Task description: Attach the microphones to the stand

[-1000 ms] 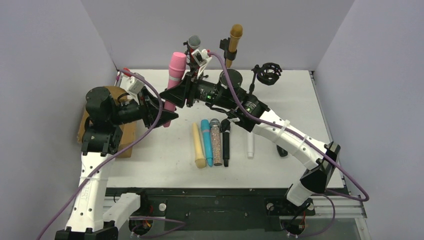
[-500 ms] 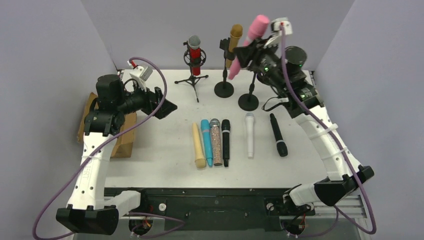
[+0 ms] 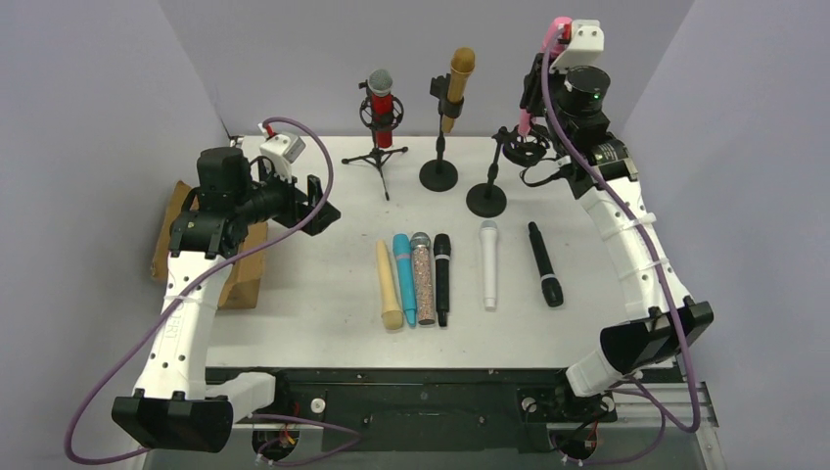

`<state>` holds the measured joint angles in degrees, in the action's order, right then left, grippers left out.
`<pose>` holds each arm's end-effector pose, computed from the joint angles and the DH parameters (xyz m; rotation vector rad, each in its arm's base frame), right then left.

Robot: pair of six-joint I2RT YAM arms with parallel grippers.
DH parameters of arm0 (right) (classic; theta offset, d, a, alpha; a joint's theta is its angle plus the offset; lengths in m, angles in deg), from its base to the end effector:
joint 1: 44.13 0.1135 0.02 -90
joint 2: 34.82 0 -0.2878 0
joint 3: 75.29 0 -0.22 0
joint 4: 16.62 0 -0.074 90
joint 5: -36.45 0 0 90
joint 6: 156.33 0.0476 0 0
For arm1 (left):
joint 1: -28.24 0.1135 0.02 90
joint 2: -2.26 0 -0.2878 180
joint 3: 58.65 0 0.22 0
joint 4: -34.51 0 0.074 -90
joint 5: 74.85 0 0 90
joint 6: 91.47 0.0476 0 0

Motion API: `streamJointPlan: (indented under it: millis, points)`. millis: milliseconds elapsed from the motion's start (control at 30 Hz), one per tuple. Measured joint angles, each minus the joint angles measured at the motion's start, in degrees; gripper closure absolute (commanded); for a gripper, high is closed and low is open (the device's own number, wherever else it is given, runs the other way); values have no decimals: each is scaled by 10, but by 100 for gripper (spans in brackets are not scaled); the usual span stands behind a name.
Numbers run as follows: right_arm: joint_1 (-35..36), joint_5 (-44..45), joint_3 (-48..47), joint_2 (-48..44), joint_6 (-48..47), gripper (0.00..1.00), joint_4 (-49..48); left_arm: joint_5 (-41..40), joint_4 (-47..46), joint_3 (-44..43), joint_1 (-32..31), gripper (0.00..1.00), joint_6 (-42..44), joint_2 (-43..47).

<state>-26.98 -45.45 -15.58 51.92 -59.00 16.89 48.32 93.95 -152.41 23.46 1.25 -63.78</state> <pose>0.2964 0.0844 0.5225 -0.0236 1.5743 0.2245 0.1919 -0.0422 0.4190 0.4757 2.0318 -0.6336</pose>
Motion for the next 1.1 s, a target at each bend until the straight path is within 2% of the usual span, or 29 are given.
streamJointPlan:
  millis: [333,1100]
  points:
    - [-7,25,-1,62,-40,100,21,-2,-2,2,0,4,21,-19]
    - [-22,27,4,67,-37,100,-22,-4,-16,15,0,4,27,-43]
